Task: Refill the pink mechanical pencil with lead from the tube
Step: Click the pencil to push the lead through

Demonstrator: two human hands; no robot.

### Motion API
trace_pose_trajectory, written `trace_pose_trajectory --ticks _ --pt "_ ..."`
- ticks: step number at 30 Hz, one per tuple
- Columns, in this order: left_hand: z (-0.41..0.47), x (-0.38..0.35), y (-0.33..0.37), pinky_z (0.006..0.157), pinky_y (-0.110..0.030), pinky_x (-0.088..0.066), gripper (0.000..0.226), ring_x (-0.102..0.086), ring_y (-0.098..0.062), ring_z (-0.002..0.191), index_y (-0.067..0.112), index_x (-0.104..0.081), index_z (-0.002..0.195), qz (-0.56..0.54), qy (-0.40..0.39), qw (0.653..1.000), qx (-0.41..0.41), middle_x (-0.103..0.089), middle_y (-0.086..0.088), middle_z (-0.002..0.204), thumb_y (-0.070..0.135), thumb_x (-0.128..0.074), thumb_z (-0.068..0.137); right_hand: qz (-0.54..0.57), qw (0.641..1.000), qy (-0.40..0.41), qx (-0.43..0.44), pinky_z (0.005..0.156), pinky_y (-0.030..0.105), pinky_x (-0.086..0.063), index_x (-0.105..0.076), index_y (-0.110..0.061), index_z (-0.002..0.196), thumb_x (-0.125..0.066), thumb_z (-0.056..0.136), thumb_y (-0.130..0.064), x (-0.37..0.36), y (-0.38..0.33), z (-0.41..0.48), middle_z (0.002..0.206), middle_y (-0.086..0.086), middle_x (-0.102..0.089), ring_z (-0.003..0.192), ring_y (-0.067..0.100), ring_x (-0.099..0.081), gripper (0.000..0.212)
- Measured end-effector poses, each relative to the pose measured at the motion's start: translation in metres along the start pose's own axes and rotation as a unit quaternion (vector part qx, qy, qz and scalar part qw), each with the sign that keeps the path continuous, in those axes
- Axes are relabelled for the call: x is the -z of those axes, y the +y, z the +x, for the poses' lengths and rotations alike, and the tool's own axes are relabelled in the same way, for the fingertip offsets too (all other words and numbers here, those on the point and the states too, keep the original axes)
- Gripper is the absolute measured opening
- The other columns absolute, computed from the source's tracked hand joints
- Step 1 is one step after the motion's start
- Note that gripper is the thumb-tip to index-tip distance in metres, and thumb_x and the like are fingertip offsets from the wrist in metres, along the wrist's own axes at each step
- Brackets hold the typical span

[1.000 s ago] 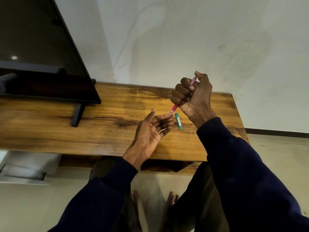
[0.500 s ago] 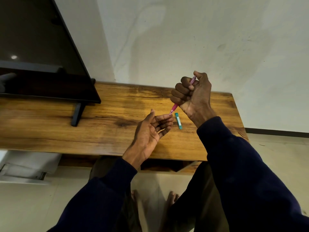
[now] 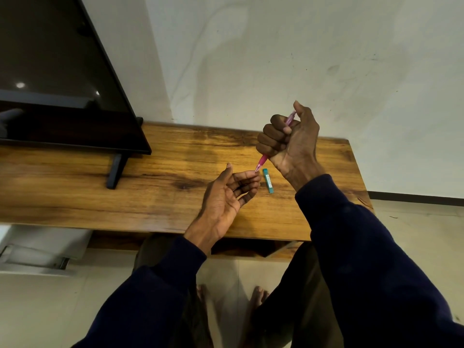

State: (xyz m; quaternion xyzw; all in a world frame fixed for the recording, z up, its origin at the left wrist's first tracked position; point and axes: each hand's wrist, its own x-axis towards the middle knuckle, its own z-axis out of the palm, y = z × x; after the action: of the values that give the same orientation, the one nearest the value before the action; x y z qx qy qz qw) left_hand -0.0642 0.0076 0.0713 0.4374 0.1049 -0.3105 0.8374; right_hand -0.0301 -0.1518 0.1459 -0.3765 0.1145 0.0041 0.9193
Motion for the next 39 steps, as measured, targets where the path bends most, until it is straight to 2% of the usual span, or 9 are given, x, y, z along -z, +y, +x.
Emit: trace_pose_trajectory --ticks 5,10,16,29,35,39 --pt "-0.001 0.0 0.0 0.085 -0.03 -0.057 0.049 -0.075 -0.016 0.091 -0.001 -0.073 0.112 -0.003 -0.001 1.0 0.002 -0.079 -0.016 0.107 0.038 -0.045 0.108 -0.022 1.0 -0.006 0.006 0.048 0.022 -0.012 -0.033 -0.02 0.047 -0.029 0.1 -0.041 -0.004 0.001 0.0 0.044 -0.008 -0.017 0.045 0.011 -0.008 0.058" --pt "-0.001 0.002 0.0 0.083 -0.029 -0.059 0.049 -0.075 -0.016 0.09 -0.002 -0.073 0.113 -0.008 -0.001 1.0 0.002 -0.079 -0.016 0.106 0.038 -0.045 0.108 -0.029 1.0 -0.012 -0.002 0.05 0.027 -0.009 -0.031 -0.019 0.05 -0.032 0.1 -0.051 -0.006 0.002 -0.001 0.051 -0.005 -0.01 0.045 0.012 -0.009 0.06" --pt "-0.001 0.002 0.0 0.083 -0.029 -0.059 0.049 -0.075 -0.016 0.089 -0.003 -0.073 0.113 -0.015 0.0 1.0 0.003 -0.079 -0.016 0.106 0.038 -0.045 0.108 -0.032 0.999 -0.019 0.006 0.046 0.021 -0.014 -0.031 -0.02 0.049 -0.03 0.1 -0.042 -0.004 0.002 0.001 0.05 -0.005 -0.01 0.041 0.01 -0.011 0.056" --pt "-0.002 0.002 0.002 0.082 -0.029 -0.059 0.047 -0.075 -0.017 0.088 -0.005 -0.071 0.113 -0.026 -0.005 1.0 0.003 -0.078 -0.017 0.104 0.036 -0.047 0.108 0.001 1.0 0.001 -0.014 0.047 0.024 -0.012 -0.033 -0.019 0.052 -0.033 0.1 -0.05 0.001 0.002 0.003 0.052 -0.006 -0.011 0.043 0.01 -0.011 0.058" --pt "-0.004 0.002 0.001 0.084 -0.029 -0.06 0.032 -0.075 -0.016 0.085 -0.001 -0.075 0.101 -0.018 -0.008 1.0 0.002 -0.079 -0.014 0.099 0.025 -0.057 0.104 0.026 0.998 0.014 -0.048 0.053 0.028 -0.012 -0.039 -0.015 0.06 -0.032 0.1 -0.061 0.011 0.004 0.008 0.046 -0.007 -0.022 0.047 0.011 -0.013 0.061" --pt "-0.003 0.001 0.0 0.084 -0.029 -0.061 0.024 -0.075 -0.018 0.088 -0.002 -0.074 0.103 -0.009 -0.004 1.0 0.001 -0.078 -0.015 0.1 0.019 -0.063 0.101 0.029 0.998 0.017 -0.054 0.053 0.027 -0.014 -0.042 -0.014 0.061 -0.032 0.1 -0.061 0.015 0.006 0.01 0.046 -0.006 -0.025 0.044 0.01 -0.018 0.062"
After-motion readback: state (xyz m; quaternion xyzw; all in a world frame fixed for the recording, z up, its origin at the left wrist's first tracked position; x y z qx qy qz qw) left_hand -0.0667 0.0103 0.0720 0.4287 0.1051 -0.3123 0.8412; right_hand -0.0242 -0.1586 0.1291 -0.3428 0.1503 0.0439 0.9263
